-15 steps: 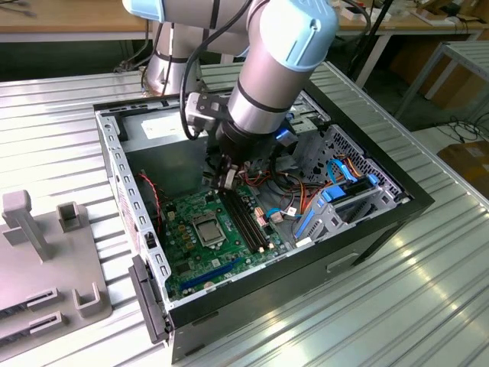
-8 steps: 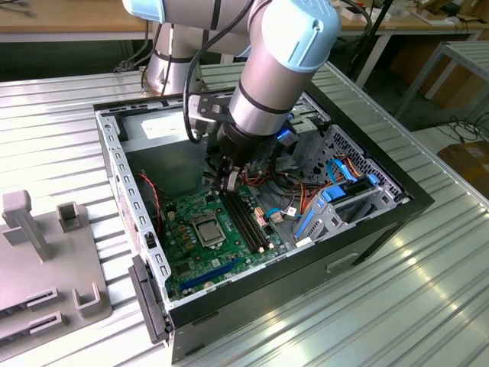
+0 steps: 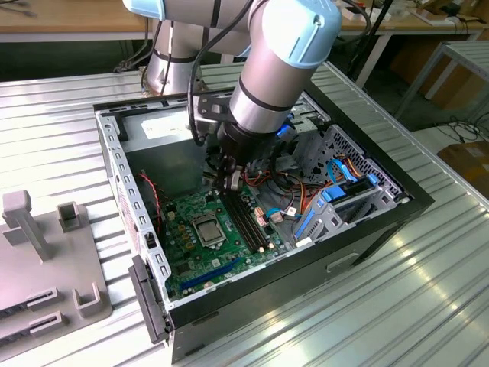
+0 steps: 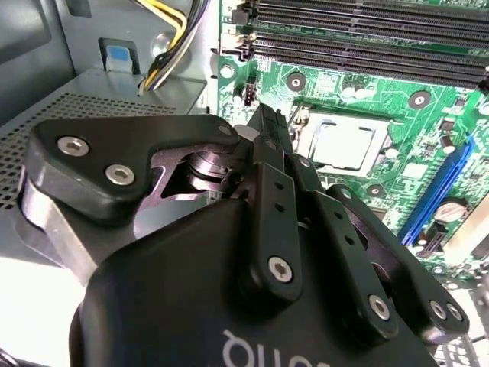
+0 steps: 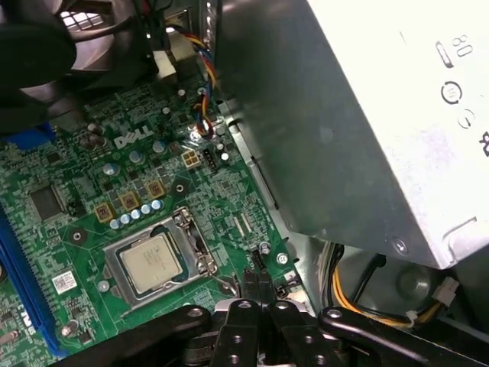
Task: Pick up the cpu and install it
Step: 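Close the cpu cover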
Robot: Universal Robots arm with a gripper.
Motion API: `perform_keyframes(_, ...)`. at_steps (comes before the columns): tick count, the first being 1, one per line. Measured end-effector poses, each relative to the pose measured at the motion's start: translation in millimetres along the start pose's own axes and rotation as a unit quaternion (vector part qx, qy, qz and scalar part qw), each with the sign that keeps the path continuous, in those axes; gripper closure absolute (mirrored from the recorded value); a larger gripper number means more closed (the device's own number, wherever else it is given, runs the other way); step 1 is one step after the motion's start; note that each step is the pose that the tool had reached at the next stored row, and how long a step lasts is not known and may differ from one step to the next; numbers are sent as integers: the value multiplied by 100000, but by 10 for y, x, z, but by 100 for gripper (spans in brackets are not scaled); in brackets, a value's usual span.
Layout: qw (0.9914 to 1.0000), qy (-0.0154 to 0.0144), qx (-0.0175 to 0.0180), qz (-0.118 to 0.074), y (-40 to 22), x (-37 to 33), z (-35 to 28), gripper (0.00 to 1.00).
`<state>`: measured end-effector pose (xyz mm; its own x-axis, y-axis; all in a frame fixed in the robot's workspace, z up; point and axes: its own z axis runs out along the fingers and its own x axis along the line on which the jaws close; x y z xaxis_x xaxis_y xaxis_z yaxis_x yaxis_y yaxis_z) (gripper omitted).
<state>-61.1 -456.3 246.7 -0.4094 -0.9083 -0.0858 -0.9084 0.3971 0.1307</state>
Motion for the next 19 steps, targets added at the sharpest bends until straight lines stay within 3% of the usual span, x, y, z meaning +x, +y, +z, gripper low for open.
perform_keyframes(5,99980,254,-166,-1958,2,0,1,89)
perform_keyframes(17,99973,296,-195,-2284,2,0,1,89)
perform_keyframes(19,99946,414,-280,-3253,2,-1,1,89)
